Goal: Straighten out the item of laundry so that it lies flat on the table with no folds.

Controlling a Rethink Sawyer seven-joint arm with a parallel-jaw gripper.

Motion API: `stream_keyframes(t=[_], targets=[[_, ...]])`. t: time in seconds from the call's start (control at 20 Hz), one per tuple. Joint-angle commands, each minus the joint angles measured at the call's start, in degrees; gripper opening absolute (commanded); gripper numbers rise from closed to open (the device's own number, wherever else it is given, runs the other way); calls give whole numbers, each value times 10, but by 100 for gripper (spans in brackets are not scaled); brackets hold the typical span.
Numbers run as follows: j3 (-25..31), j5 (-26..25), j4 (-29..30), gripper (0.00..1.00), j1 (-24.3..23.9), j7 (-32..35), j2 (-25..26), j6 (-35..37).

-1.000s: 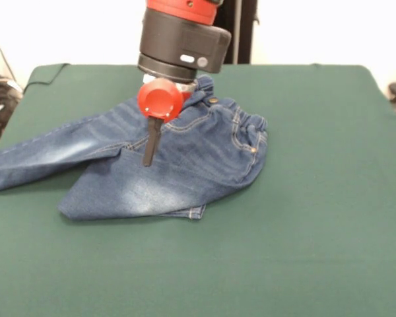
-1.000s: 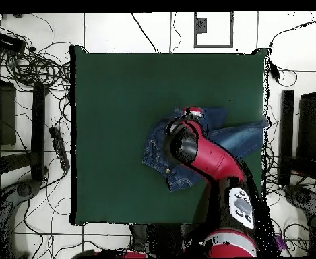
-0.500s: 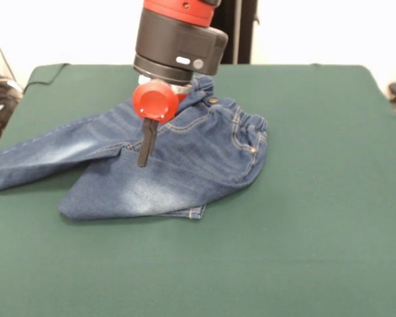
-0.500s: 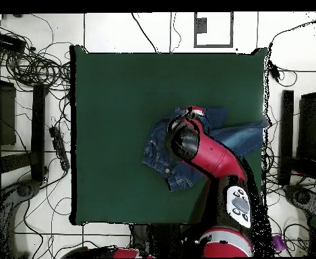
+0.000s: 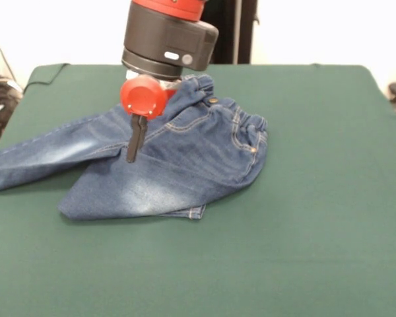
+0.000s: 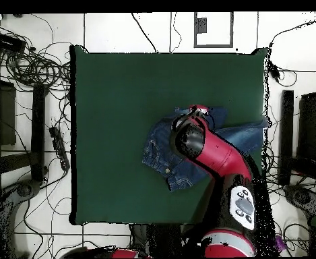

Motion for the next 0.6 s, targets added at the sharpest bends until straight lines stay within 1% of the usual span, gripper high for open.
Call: stream_keyframes(t=[0.05,0.35,0.6], targets=[[-22,26,-28,100,48,64,37,83],[-32,34,-29,100,55,72,42,82],[-22,38,-23,100,50,71,37,79]])
